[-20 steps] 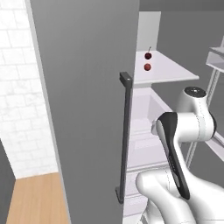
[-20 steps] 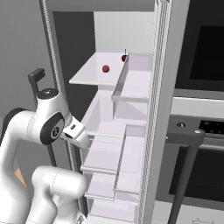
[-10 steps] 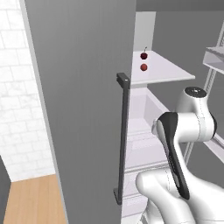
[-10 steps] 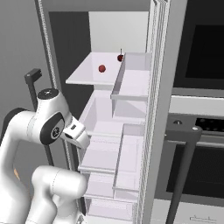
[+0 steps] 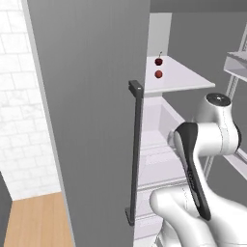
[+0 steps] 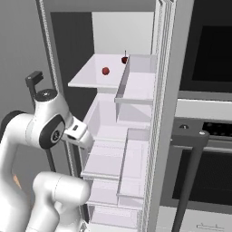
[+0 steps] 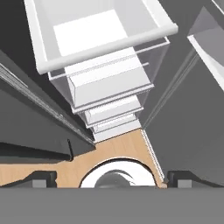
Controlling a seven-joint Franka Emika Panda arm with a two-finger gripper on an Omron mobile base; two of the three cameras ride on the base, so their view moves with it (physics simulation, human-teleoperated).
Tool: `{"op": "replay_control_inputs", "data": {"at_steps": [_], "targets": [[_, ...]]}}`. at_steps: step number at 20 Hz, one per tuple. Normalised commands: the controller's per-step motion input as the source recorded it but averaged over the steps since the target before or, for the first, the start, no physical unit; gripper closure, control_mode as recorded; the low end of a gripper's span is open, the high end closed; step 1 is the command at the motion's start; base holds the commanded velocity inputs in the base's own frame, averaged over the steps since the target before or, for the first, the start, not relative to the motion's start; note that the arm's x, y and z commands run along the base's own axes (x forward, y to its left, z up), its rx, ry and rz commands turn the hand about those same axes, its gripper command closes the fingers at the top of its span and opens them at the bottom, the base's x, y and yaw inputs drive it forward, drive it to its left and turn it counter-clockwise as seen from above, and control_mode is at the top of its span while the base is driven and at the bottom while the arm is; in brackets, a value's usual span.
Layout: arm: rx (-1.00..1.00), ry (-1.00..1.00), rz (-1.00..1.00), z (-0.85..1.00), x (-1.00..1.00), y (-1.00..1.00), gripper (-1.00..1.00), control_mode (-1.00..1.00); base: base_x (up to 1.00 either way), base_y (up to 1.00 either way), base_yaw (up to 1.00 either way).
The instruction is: Take the strawberry from the fridge and place it on top of the pancake, located on the dining counter.
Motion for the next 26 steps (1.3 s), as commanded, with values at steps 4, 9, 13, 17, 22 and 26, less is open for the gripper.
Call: {"op": "replay_control_inputs", "data": {"at_steps": [4,9,13,17,22,26], "targets": [[-0.14,-0.30,0.27,0.63,0.27,0.06,-1.00,-1.00,0.00,0.00,0.00],[-0.12,-0.44,0.20,0.79,0.28,0.07,-1.00,-1.00,0.00,0.00,0.00],[0.00,-0.37,0.06,0.57,0.83,-0.04,-1.00,-1.00,0.00,0.00,0.00],[0.00,-0.25,0.03,0.58,0.61,-0.12,-1.00,-1.00,0.00,0.00,0.00],[-0.02,-0.13,0.00,0.59,0.57,0.00,-1.00,-1.00,0.00,0.00,0.00],[-0.01,-0.04,0.00,0.55,0.32,-0.04,-1.00,-1.00,0.00,0.00,0.00]]}}
